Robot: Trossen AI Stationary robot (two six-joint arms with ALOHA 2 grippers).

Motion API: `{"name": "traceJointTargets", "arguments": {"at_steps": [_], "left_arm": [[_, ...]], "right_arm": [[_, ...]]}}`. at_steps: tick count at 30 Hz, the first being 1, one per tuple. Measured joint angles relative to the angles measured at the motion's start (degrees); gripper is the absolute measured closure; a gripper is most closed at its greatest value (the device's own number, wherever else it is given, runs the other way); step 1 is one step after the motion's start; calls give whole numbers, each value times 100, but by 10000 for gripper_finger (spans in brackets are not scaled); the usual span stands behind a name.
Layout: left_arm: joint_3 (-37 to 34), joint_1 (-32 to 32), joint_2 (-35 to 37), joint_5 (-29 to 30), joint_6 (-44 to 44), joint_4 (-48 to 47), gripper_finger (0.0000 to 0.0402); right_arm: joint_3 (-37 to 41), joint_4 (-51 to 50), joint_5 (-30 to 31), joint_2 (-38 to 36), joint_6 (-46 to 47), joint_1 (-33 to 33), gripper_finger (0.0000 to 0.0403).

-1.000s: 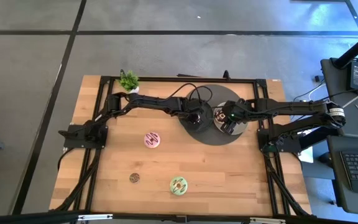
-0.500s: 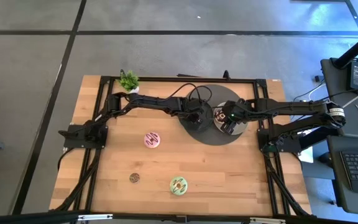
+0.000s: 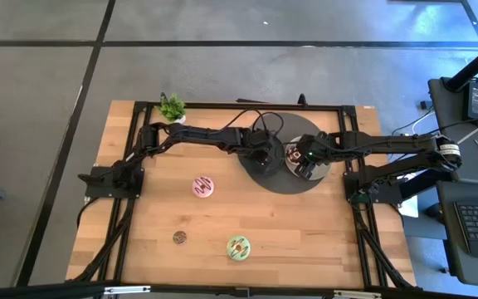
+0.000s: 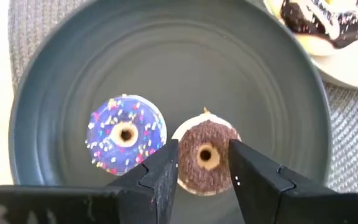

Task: Pick & Place donuts
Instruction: Put the large purple donut on the gray plate

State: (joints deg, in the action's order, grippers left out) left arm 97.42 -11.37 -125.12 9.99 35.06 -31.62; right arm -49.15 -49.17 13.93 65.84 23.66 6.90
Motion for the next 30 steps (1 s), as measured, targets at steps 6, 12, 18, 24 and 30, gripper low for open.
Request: {"name": "traceJointTargets", "arguments": {"at_steps": [6,12,18,24,30], "left_arm": [[231,12,400,-311,-570,-1096,268],[205,243,1021,475,-679,-2666,265],[-683,563,2058,696,-276,-3177,266],[-2184,885,3253,476,257,-2502,267],[-3322,1159,3974,376,1466,-2255,268]], "right_arm": [[0,-55,0,1,4,-2,260],[0,-301,0,1,2,-32,260],[0,-361,57,1,32,-176,260],[2,-328,131,1,220,-348,260],[2,-195,146,1,288,-461,260]]}}
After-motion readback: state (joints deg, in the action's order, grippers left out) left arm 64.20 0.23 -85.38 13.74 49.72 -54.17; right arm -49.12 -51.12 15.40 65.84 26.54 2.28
